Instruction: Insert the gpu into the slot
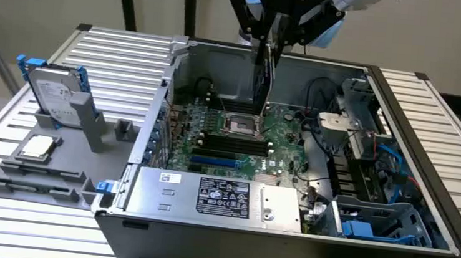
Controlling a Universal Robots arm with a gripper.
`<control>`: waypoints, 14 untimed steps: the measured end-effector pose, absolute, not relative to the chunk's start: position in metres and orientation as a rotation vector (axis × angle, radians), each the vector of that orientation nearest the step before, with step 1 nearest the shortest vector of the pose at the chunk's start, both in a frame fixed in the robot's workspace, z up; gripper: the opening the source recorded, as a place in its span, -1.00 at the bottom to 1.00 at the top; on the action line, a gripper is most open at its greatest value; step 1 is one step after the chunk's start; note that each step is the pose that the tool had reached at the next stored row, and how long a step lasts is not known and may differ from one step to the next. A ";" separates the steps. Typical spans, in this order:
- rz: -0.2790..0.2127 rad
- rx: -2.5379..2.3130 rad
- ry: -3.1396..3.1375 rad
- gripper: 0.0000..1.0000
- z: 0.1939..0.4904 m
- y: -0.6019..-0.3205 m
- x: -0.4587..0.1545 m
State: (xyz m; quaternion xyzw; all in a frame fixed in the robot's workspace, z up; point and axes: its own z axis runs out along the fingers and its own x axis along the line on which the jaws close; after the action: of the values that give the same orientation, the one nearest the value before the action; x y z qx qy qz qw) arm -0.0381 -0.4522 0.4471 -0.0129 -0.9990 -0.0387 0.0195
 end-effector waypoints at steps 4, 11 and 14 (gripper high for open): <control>-0.120 -0.040 -3.100 -0.47 0.447 -0.452 -0.038; -0.120 -0.018 -3.100 -0.47 0.447 -0.452 -0.038; -0.119 0.066 -3.098 -0.47 0.447 -0.452 -0.038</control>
State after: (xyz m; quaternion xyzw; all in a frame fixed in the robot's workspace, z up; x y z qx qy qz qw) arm -0.0382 -0.4522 0.4468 0.0214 -0.9988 -0.0384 0.0202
